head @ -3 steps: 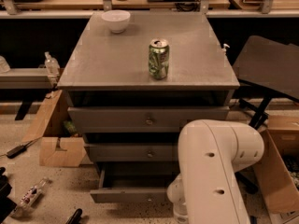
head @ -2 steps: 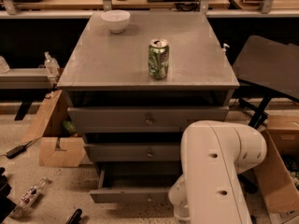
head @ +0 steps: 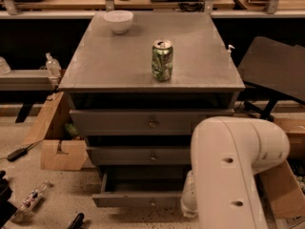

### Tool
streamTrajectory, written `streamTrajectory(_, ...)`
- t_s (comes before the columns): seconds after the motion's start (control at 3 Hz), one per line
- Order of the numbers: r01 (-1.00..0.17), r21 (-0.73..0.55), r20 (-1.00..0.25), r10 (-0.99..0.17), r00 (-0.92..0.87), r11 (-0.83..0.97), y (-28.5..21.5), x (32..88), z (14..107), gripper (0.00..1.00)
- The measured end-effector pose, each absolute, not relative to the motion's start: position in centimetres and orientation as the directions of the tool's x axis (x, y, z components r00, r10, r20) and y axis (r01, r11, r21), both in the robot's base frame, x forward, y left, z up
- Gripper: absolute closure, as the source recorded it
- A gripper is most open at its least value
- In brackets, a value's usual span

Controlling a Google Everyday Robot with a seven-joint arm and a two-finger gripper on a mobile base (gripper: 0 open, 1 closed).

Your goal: Open bottom drawer

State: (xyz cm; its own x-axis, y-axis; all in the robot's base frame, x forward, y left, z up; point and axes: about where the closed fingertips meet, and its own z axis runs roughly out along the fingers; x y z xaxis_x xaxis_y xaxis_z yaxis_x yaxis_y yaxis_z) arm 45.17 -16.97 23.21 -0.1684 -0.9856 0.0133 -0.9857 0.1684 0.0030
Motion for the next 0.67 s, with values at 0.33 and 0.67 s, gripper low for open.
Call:
streamTrajectory(0.33,-0.987,-0.113,-0.027,-0.994,-0.108,0.11,-18.1,49.18,23.96,0.84)
streamTrajectory(0.67,-0.989,-0.137,-0.014,-0.999,-0.045,0.046,-18.4,49.6,23.92,0.66)
